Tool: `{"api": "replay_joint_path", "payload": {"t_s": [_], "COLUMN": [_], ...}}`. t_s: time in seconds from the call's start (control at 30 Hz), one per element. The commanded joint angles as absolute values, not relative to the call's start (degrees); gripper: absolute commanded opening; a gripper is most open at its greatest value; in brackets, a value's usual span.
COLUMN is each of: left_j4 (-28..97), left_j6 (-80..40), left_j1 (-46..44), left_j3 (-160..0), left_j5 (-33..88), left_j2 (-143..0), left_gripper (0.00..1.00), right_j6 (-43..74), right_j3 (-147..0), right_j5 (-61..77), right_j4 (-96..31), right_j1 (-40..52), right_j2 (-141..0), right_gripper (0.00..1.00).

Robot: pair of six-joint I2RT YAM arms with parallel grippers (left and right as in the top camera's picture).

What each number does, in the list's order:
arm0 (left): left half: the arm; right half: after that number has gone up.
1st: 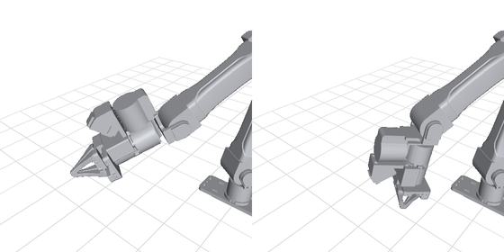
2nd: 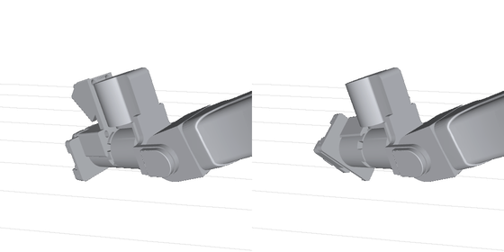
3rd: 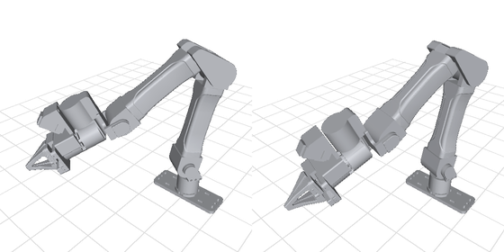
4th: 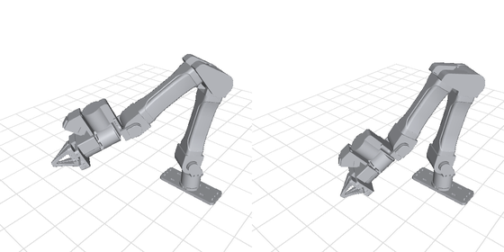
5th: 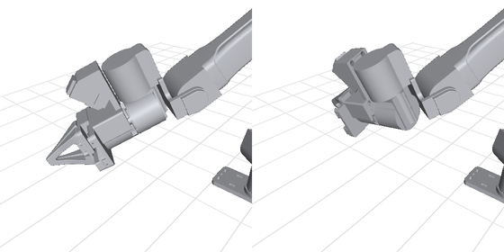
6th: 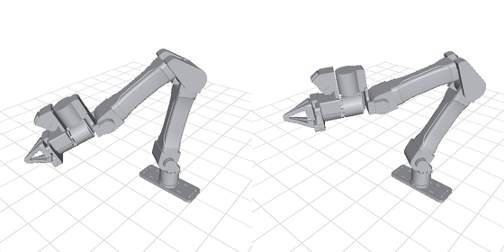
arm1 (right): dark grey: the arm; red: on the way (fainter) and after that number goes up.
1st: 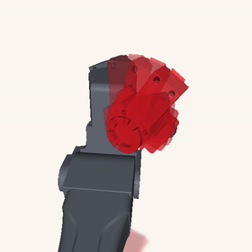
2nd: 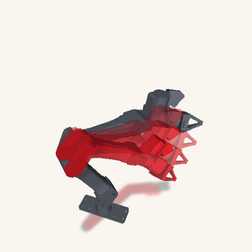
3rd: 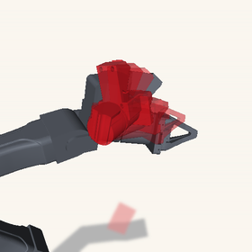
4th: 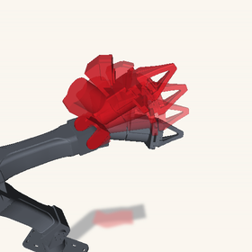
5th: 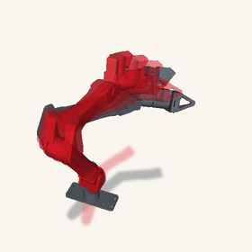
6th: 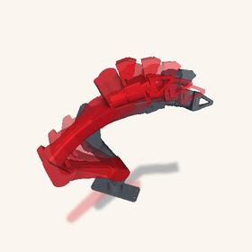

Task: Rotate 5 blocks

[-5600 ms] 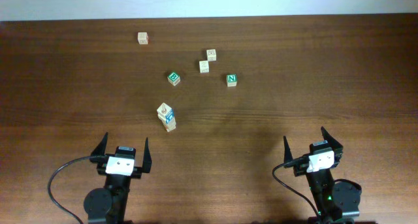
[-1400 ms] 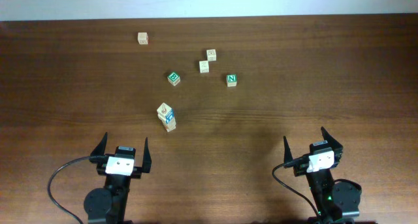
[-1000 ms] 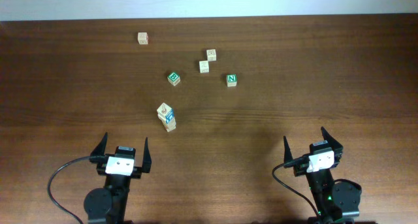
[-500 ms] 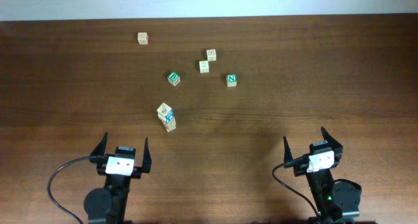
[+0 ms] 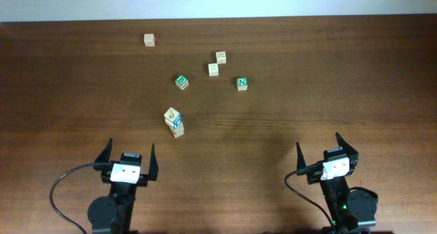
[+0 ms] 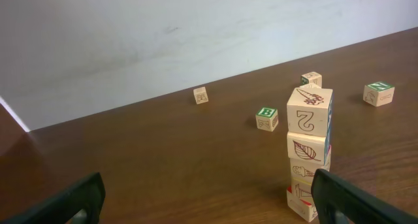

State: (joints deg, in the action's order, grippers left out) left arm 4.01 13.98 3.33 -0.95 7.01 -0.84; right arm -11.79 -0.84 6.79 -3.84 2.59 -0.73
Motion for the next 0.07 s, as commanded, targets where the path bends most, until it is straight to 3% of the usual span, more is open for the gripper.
{"api": "replay_joint_path", "payload": {"t_s": [0.0,0.03], "left_j4": [3.9,3.9], "left_j6": [14.9,14.9], "left_j1": [3.0,3.0], "left_j3": [-0.5,-0.5], "left_j5": [6.6,6.6], "left_j2": [-0.3,-0.3], "left_gripper": [0.99,0.99], "right_j6": [-11.6,-11.6], "right_j3": [-0.3,-0.3], "right_j5": [7.1,7.1], "right_j4": [-3.8,-3.8], "right_j1": [2.2,2.2], "right_j2": [-0.4,-0.4], "right_gripper": [0.98,0.98]}}
